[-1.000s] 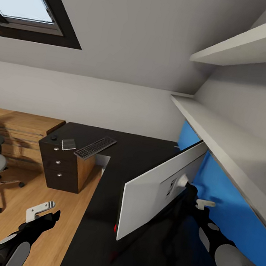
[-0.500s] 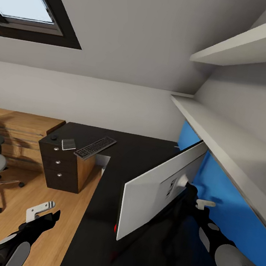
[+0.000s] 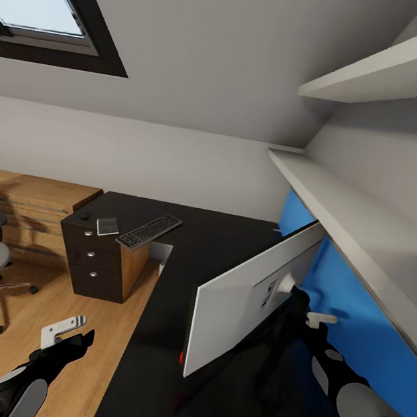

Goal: In the bedroom, organize the workspace by keeping the computer under the desk, ensuring the monitor is on the desk, placing the keyboard on the desk next to the monitor, placing the mouse on the desk next to the keyboard, moving the folder from the swivel chair onto the desk next to the mouse, stacking the notebook on top of the folder with the pen on top of the notebook, and positioning the swivel chair next to the desk.

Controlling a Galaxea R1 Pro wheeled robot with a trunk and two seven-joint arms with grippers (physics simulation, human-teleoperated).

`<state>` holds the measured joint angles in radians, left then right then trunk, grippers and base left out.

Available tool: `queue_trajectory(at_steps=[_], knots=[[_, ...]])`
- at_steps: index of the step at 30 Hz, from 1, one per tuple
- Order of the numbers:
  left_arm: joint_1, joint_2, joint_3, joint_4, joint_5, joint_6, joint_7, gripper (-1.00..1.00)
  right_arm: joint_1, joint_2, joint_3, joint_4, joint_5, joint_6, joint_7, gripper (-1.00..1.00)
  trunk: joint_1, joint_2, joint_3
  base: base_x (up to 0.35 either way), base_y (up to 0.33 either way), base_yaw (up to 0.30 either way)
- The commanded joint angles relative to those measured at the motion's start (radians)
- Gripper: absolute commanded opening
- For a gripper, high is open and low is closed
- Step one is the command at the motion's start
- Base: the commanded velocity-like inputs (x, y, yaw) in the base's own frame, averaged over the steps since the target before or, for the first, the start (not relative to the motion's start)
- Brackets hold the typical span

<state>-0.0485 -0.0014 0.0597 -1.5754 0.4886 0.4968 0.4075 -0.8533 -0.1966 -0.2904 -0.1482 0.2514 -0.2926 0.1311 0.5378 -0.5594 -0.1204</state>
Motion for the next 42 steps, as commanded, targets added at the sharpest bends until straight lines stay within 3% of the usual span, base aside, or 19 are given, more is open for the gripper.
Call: queue_trajectory(at_steps=[1, 18, 31, 42], knots=[[-0.001, 0.000, 0.000, -0.002, 0.010, 0.003, 0.007, 1.00, -0.001, 0.000, -0.009, 0.001, 0.006, -0.003, 0.005, 1.00, 0.000, -0.002, -0.002, 0.000, 0.000, 0.000], [-0.001, 0.000, 0.000, -0.002, 0.012, 0.004, 0.007, 1.00, -0.001, 0.000, -0.009, 0.002, 0.006, -0.003, 0.005, 1.00, 0.000, -0.002, -0.002, -0.085, 0.042, 0.000], [-0.001, 0.000, -0.002, -0.001, 0.010, 0.005, 0.009, 1.00, -0.001, 0.000, -0.009, -0.002, 0.004, -0.003, 0.029, 1.00, 0.000, -0.002, -0.002, -0.251, 0.196, 0.000], [-0.001, 0.000, -0.004, 0.000, 0.009, 0.005, 0.012, 1.00, -0.001, -0.009, -0.015, -0.009, -0.023, -0.038, 0.059, 1.00, 0.000, -0.002, -0.002, -0.066, 0.013, 0.000]])
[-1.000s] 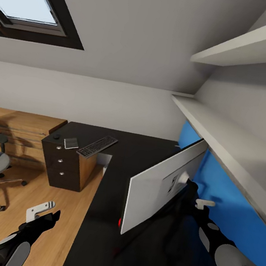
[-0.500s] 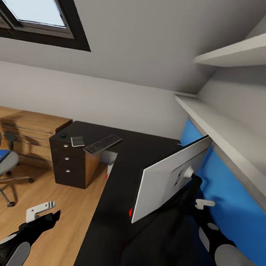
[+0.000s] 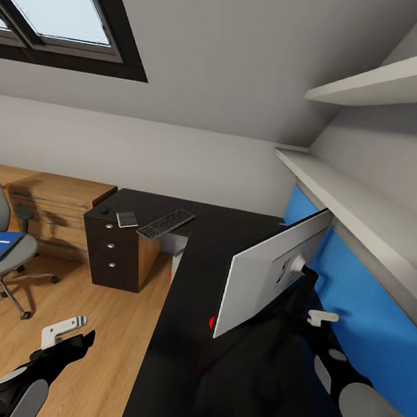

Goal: In the bedroom, organize the workspace by keeping the computer under the desk, ensuring the monitor is on the desk, placing the keyboard on the desk next to the monitor, placing the mouse on the desk next to the keyboard, moving the folder from the swivel chair onto the desk next to the mouse, stacking the notebook on top of the folder with the pen on top of the notebook, and positioning the swivel chair next to the desk.

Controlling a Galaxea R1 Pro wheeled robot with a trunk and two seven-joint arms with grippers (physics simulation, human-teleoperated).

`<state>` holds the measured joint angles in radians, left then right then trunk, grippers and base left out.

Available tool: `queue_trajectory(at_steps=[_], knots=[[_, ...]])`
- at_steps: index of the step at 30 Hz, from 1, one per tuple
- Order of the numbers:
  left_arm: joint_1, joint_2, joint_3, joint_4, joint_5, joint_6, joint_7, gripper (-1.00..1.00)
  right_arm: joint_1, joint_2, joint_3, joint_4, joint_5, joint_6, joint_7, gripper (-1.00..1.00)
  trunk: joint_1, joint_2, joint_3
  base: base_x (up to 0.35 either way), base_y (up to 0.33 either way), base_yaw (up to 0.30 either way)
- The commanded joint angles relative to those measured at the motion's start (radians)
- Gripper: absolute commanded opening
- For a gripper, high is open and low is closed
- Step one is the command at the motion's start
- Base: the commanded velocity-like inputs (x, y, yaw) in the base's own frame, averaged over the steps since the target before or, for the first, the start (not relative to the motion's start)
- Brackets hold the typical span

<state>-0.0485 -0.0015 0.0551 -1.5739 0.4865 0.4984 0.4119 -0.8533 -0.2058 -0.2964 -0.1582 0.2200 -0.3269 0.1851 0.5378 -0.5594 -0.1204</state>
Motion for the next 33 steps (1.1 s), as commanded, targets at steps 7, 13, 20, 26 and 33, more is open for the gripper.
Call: queue_trajectory(at_steps=[7, 13, 20, 26, 33], knots=[[-0.001, 0.000, 0.001, 0.000, 0.013, 0.003, 0.009, 1.00, -0.001, -0.013, -0.009, -0.003, -0.078, -0.038, 0.056, 1.00, 0.000, -0.002, -0.002, -0.002, 0.000, 0.000], [-0.001, 0.000, 0.000, 0.009, 0.013, 0.003, 0.011, 1.00, 0.009, -0.016, -0.009, -0.038, -0.129, -0.044, 0.081, 1.00, 0.000, -0.002, -0.002, 0.000, 0.000, 0.000], [-0.001, -0.001, 0.000, 0.012, 0.011, 0.001, 0.010, 1.00, 0.249, -0.002, -0.015, -0.559, -0.327, 0.259, 0.009, 1.00, 0.000, -0.002, -0.002, 0.000, 0.000, 0.000], [-0.001, -0.002, -0.001, 0.011, 0.011, 0.000, 0.008, 1.00, 0.535, 0.108, -0.015, -1.129, -0.369, 0.487, -0.208, 1.00, 0.000, -0.002, -0.002, 0.000, 0.000, 0.000], [-0.001, -0.002, -0.002, 0.011, 0.011, 0.000, 0.003, 1.00, 0.569, 0.183, -0.014, -1.272, -0.369, 0.662, -0.249, 1.00, 0.000, -0.002, -0.002, 0.000, 0.129, 0.000]])
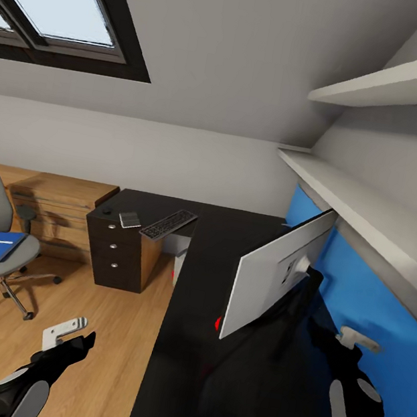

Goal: In the bedroom, organize the workspace by keeping the computer under the desk, ensuring the monitor is on the desk, placing the keyboard on the desk next to the monitor, placing the mouse on the desk next to the keyboard, moving the folder from the swivel chair onto the desk next to the mouse, stacking the notebook on top of the folder with the pen on top of the notebook, and positioning the swivel chair next to the desk.

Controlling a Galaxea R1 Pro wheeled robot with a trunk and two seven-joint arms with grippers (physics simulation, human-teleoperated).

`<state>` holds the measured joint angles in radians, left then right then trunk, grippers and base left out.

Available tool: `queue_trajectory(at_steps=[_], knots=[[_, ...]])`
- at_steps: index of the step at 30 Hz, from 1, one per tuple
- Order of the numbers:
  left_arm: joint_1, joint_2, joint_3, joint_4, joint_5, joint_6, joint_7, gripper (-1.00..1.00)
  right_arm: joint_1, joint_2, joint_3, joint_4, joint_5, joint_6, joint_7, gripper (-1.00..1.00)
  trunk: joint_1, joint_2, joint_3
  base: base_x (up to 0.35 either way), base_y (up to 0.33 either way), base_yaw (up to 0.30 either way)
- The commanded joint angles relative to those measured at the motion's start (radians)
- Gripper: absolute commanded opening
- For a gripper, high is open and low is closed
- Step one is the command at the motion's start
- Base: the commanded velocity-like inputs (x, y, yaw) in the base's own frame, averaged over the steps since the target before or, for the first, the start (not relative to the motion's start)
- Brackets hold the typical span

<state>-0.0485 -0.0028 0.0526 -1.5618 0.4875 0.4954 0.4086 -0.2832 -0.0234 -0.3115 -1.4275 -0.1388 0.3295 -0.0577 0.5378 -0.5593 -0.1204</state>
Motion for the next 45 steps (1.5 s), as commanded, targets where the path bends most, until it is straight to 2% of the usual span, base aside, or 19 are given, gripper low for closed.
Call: queue_trajectory(at_steps=[1, 3, 6, 7, 9, 11, 13, 14, 15, 18, 23, 26, 33, 37, 45], knots=[[-0.001, 0.000, 0.000, -0.001, 0.011, 0.003, 0.006, 1.00, 0.000, 0.008, 0.001, -0.012, -0.010, 0.024, -0.010, 1.00, 0.000, -0.002, -0.002, 0.000, 0.251, 0.000], [-0.001, 0.000, -0.001, -0.001, 0.011, 0.004, 0.006, 1.00, 0.002, 0.048, 0.002, -0.050, -0.010, 0.105, -0.029, 1.00, 0.000, -0.002, -0.002, 0.000, 0.275, 0.000], [-0.001, 0.000, -0.005, -0.001, 0.010, 0.004, 0.006, 1.00, 0.006, 0.082, 0.004, -0.077, -0.007, 0.159, -0.048, 1.00, 0.000, -0.002, -0.002, 0.000, 0.290, 0.000], [-0.001, 0.000, -0.009, -0.001, 0.010, 0.005, 0.006, 1.00, 0.018, 0.104, 0.013, -0.092, 0.006, 0.182, -0.061, 1.00, 0.000, -0.002, -0.002, 0.000, 0.297, 0.000], [-0.001, 0.000, -0.013, -0.001, 0.011, 0.005, 0.006, 1.00, 0.031, 0.121, 0.028, -0.103, 0.022, 0.196, -0.073, 1.00, 0.000, -0.002, -0.002, 0.000, 0.300, 0.000], [-0.001, 0.000, -0.029, 0.000, 0.011, 0.006, 0.006, 1.00, 0.050, 0.141, 0.094, -0.118, 0.063, 0.211, -0.097, 1.00, 0.000, -0.002, -0.002, 0.000, 0.303, 0.000], [-0.001, 0.000, -0.040, 0.000, 0.011, 0.005, 0.006, 1.00, 0.055, 0.146, 0.135, -0.121, 0.082, 0.214, -0.120, 1.00, 0.000, -0.002, -0.002, 0.000, 0.304, 0.000], [-0.001, 0.000, -0.052, 0.000, 0.010, 0.005, 0.007, 1.00, 0.058, 0.150, 0.177, -0.124, 0.098, 0.216, -0.158, 1.00, 0.000, -0.002, -0.002, 0.000, 0.301, 0.000], [-0.001, 0.000, -0.057, 0.000, 0.010, 0.005, 0.007, 1.00, 0.060, 0.151, 0.197, -0.125, 0.103, 0.217, -0.182, 1.00, 0.000, -0.002, -0.002, 0.000, 0.292, 0.000], [-0.001, 0.001, -0.071, 0.000, 0.009, 0.005, 0.008, 1.00, 0.062, 0.154, 0.299, -0.135, 0.116, 0.209, -0.321, 1.00, 0.000, -0.002, -0.002, 0.000, 0.173, 0.000], [-0.001, 0.001, -0.077, 0.000, 0.008, 0.005, 0.009, 1.00, 0.064, 0.155, 0.416, -0.140, 0.120, 0.154, -0.465, 1.00, 0.000, -0.002, -0.002, 0.000, 0.055, 0.000], [-0.001, 0.001, -0.078, 0.000, 0.008, 0.005, 0.009, 1.00, 0.064, 0.155, 0.451, -0.141, 0.120, 0.132, -0.496, 1.00, 0.000, -0.002, -0.002, 0.000, 0.015, 0.000], [-0.001, 0.001, -0.079, 0.000, 0.008, 0.005, 0.007, 1.00, 0.066, 0.155, 0.474, -0.141, 0.113, 0.119, -0.514, 1.00, 0.000, -0.002, -0.002, 0.000, 0.004, 0.000], [-0.001, 0.001, -0.079, 0.000, 0.008, 0.005, 0.007, 1.00, 0.071, 0.153, 0.476, -0.137, 0.094, 0.105, -0.514, 1.00, 0.000, -0.002, -0.002, 0.006, 0.002, 0.000], [-0.001, 0.000, -0.080, 0.000, 0.009, 0.003, 0.008, 1.00, 0.088, 0.145, 0.475, -0.121, 0.088, 0.000, -0.519, 1.00, 0.000, -0.002, -0.002, 0.187, 0.106, 0.000]])
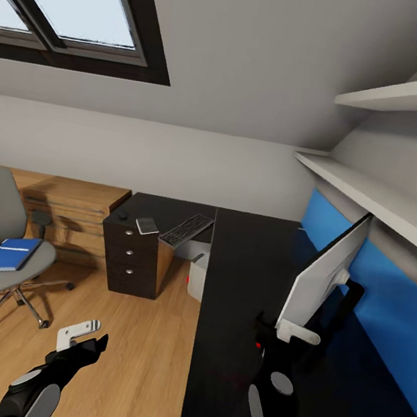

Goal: In the bedroom, organize the workspace by keeping the computer under the desk, ensuring the monitor is on the desk, placing the keyboard on the desk next to the monitor, placing the mouse on the desk next to the keyboard, moving the folder from the swivel chair onto the desk next to the mouse, stacking the notebook on top of the folder with the pen on top of the notebook, and positioning the swivel chair next to the desk.

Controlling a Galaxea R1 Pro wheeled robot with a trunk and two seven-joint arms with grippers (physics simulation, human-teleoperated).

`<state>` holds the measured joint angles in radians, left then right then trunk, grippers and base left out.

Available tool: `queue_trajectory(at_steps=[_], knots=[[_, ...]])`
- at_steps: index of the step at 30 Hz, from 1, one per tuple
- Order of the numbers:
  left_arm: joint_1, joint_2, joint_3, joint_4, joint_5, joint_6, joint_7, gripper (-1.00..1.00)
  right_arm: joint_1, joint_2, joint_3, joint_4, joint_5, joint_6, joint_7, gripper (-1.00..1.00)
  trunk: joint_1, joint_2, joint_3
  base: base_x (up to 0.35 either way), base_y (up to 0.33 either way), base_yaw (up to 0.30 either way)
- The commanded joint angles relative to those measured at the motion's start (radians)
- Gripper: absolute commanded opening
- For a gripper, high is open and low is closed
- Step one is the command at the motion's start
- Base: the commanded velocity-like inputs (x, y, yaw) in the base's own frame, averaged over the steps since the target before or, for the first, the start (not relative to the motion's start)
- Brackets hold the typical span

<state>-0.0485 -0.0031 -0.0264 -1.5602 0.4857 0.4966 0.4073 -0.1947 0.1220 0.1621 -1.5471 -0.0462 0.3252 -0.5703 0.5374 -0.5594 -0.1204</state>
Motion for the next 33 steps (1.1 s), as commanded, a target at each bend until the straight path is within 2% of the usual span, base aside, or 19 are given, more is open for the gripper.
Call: queue_trajectory(at_steps=[1, 3, 4, 6, 8, 9, 10, 16, 33], knots=[[-0.001, 0.000, -0.001, -0.001, 0.011, 0.002, 0.009, 1.00, -0.001, -0.001, 0.001, 0.001, -0.004, -0.005, -0.007, 1.00, 0.001, -0.002, -0.002, 0.125, 0.058, 0.000], [-0.001, 0.000, -0.001, -0.001, 0.011, 0.002, 0.009, 1.00, 0.001, -0.002, 0.001, 0.015, 0.000, -0.050, -0.008, 1.00, 0.001, -0.002, -0.002, 0.082, 0.038, 0.000], [-0.001, 0.000, -0.001, -0.001, 0.011, 0.002, 0.009, 1.00, 0.001, -0.007, 0.001, 0.040, 0.016, -0.106, -0.009, 1.00, 0.001, -0.002, -0.002, 0.026, 0.012, 0.000], [-0.001, 0.000, -0.001, -0.001, 0.011, 0.003, 0.009, 1.00, 0.001, -0.016, 0.001, 0.068, 0.037, -0.153, -0.009, 1.00, 0.001, -0.002, -0.002, 0.017, 0.008, 0.000], [-0.001, 0.001, 0.000, -0.001, 0.011, 0.003, 0.009, 1.00, 0.001, -0.024, 0.002, 0.099, 0.077, -0.228, -0.010, 1.00, 0.001, -0.002, -0.002, 0.007, 0.003, 0.000], [-0.001, 0.000, 0.000, -0.001, 0.011, 0.003, 0.008, 1.00, 0.001, -0.029, 0.001, 0.150, 0.136, -0.350, -0.022, 1.00, 0.001, -0.002, -0.002, 0.001, 0.001, 0.000], [-0.001, 0.000, 0.000, -0.001, 0.011, 0.003, 0.008, 1.00, 0.001, -0.029, 0.001, 0.161, 0.144, -0.370, -0.039, 1.00, 0.001, -0.002, -0.002, 0.005, 0.000, 0.000], [-0.001, 0.000, 0.000, -0.001, 0.011, 0.003, 0.009, 1.00, 0.001, -0.031, 0.001, 0.184, 0.159, -0.406, -0.116, 1.00, 0.001, -0.002, -0.002, 0.134, 0.000, 0.000], [-0.001, -0.001, -0.001, -0.001, 0.011, 0.002, 0.011, 1.00, 0.001, -0.033, 0.002, 0.188, 0.159, -0.406, -0.125, 1.00, 0.001, -0.002, -0.002, 0.042, 0.024, 0.000]])
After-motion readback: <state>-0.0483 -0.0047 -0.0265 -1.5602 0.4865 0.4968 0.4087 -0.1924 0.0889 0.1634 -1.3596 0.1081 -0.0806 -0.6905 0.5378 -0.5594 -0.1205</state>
